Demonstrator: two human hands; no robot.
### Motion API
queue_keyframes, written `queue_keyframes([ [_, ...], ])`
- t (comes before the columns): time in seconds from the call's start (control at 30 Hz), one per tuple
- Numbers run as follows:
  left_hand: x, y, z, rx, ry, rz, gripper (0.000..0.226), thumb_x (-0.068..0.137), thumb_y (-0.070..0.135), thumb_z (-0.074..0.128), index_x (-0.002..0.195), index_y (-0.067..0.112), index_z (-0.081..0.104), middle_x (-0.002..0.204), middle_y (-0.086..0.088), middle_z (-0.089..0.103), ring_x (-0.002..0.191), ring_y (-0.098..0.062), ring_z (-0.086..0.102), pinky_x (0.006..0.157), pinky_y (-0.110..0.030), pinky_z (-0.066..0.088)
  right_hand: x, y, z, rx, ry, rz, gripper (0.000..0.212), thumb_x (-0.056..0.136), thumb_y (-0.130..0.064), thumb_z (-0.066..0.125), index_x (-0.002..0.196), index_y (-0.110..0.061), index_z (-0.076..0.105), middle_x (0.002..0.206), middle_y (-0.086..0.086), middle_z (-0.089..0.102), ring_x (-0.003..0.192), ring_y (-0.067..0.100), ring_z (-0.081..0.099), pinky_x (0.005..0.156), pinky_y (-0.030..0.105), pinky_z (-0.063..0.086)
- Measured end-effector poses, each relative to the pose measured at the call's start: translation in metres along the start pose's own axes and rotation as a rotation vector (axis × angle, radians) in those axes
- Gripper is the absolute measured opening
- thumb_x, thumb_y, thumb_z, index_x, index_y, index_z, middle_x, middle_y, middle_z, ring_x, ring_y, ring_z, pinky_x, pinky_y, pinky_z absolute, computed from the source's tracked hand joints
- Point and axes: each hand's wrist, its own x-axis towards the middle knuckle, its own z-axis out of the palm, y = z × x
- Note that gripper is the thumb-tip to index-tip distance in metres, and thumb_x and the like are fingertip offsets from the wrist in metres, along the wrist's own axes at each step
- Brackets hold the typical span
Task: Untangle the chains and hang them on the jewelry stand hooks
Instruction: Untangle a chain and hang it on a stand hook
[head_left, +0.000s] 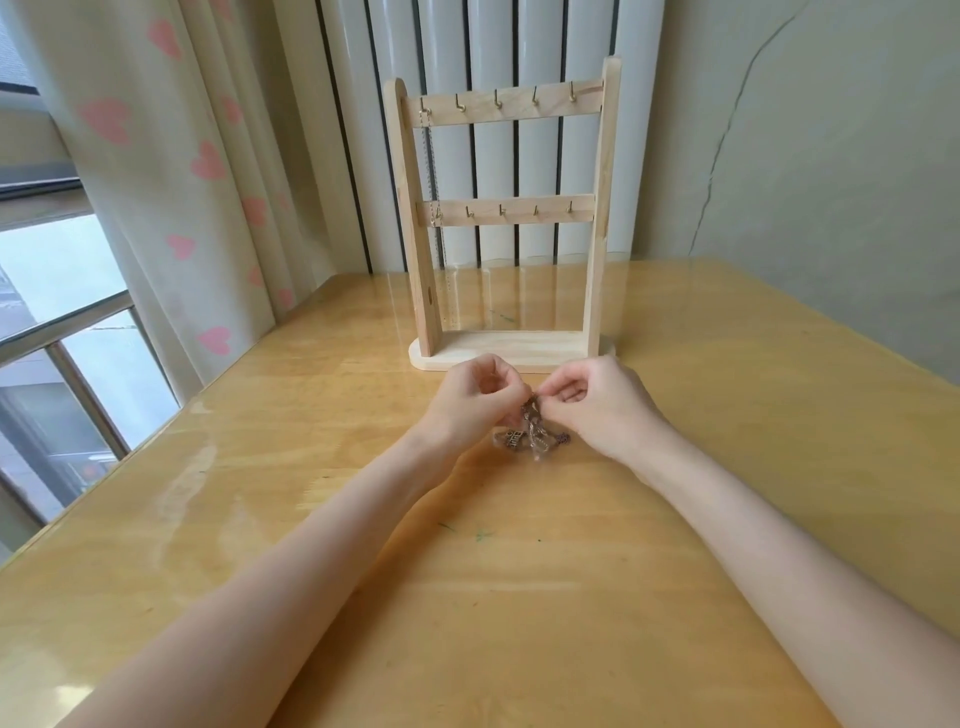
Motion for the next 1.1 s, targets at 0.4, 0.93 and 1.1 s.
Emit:
queue_keyframes([
  [0.4, 0.002, 0.000, -0.005, 0.421, -0.054, 0.187, 0.011, 0.082, 0.002, 0.059, 0.079, 0.012, 0.059, 0.068, 0.005, 0.059, 0.053, 0.004, 0.054, 0.049, -0.016, 0.048, -0.001, 0.007, -0.003, 0.447, -0.190, 0.150, 0.013, 0.086, -0.012, 0.056, 0.076, -0.011, 0.063, 0.079, 0.002, 0.060, 0.079, 0.014, 0.055, 0.070, 0.027, 0.045],
  [0.93, -0.003, 0.007, -0.003, 0.041, -0.050, 0.034, 0.011, 0.091, 0.013, 0.053, 0.083, 0.011, 0.047, 0.067, -0.006, 0.055, 0.050, -0.011, 0.056, 0.056, -0.027, 0.047, -0.003, 0.002, -0.001, 0.486, -0.095, 0.140, 0.011, 0.082, -0.004, 0.063, 0.093, -0.004, 0.063, 0.063, 0.004, 0.057, 0.041, 0.007, 0.045, 0.036, 0.019, 0.031],
  [1.1, -0.002, 0.006, -0.009, -0.052, -0.055, -0.004, 0.008, 0.088, 0.015, 0.058, 0.080, 0.014, 0.059, 0.078, 0.001, 0.059, 0.071, -0.007, 0.057, 0.080, -0.024, 0.051, 0.000, 0.005, -0.004, 0.489, 0.069, 0.122, 0.006, 0.083, -0.007, 0.062, 0.086, -0.010, 0.067, 0.083, 0.005, 0.064, 0.065, 0.008, 0.058, 0.051, 0.019, 0.047],
])
